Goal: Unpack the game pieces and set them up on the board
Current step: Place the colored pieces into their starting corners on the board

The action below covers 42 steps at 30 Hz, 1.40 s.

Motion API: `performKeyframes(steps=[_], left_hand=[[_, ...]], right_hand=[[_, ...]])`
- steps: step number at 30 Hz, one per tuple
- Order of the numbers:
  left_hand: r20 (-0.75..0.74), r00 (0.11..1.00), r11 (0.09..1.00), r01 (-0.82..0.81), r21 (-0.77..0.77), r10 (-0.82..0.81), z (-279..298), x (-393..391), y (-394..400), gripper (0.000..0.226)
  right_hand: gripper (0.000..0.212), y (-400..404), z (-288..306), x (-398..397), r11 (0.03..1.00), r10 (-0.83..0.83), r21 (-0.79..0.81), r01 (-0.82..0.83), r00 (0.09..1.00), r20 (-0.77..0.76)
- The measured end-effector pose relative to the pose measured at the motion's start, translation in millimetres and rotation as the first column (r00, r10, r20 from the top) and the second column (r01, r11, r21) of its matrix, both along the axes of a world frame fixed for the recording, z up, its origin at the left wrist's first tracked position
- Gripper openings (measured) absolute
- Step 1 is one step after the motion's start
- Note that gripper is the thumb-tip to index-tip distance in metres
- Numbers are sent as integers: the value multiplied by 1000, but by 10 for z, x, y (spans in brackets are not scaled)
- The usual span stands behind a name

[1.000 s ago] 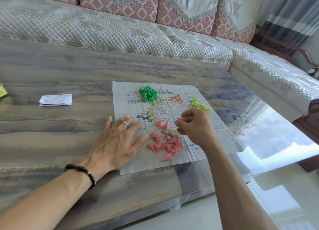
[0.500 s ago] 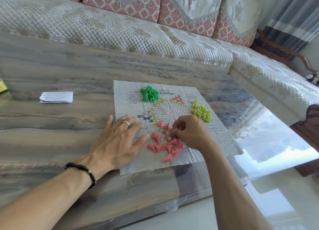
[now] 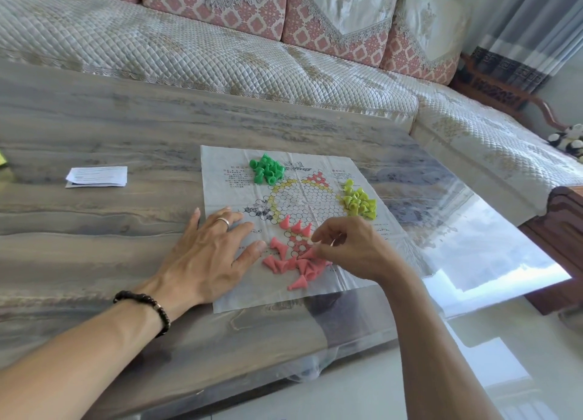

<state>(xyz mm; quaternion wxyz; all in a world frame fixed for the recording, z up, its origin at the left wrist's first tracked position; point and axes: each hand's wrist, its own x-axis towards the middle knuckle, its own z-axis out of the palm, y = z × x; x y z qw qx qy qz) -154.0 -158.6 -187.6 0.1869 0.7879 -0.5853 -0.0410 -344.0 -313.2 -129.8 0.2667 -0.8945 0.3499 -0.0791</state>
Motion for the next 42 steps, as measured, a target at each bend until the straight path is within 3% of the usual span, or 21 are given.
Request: performKeyframes(steps=[9, 12, 17, 24, 27, 29, 34, 42], left_hand=[[14, 1000, 1000, -12, -18, 13, -18, 7, -15, 88], [4, 1000, 1000, -11, -22, 11, -25, 10, -16, 88], [-5, 1000, 999, -10, -33, 9, -37, 14, -20, 87], [9, 1000, 1000, -6, -26, 6, -25, 10, -22, 86], [10, 1000, 1000, -8, -22, 8, -23, 8, -21, 87], [12, 1000, 1000, -7, -17, 8, -27, 10, -18, 87], [16, 1000, 1000, -3, -27, 3, -41, 14, -21, 86], [22, 1000, 1000, -5, -22, 6, -48, 15, -23, 86]], right_hand=[[11, 76, -64, 47, 1000, 12, -24, -12, 1000, -19], [5, 14, -68, 0, 997, -46, -57, 53, 993, 111], [12, -144, -97, -82, 949, -294, -17, 315, 900, 321], [6, -204, -233, -17, 946, -316, 9, 323, 918, 239], [20, -220, -257, -14, 948, -309, -41, 315, 945, 103], [29, -225, -232, -23, 950, -300, -54, 306, 949, 96], [3, -206, -213, -4, 954, -284, -57, 295, 946, 156], [4, -132, -190, 93, 978, -183, -72, 194, 974, 133]])
